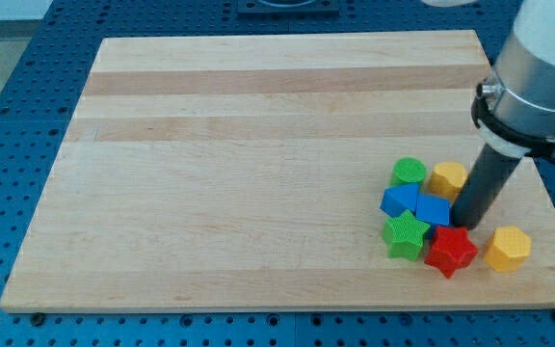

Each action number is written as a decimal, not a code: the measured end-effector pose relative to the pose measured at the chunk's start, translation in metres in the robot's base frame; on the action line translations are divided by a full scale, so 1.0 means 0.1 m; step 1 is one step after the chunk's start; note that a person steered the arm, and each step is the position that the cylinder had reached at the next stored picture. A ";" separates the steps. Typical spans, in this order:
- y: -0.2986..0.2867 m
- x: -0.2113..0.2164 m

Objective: Separate the group of blocks

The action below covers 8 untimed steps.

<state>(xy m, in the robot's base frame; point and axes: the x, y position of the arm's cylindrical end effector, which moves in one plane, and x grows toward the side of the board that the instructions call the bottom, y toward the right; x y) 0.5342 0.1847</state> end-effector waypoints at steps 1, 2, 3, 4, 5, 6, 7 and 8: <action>-0.16 0.00; -0.33 0.00; -0.50 -0.02; -0.71 -0.11; -1.02 -0.16; -1.36 -0.23; -1.73 -0.33; -2.04 -0.38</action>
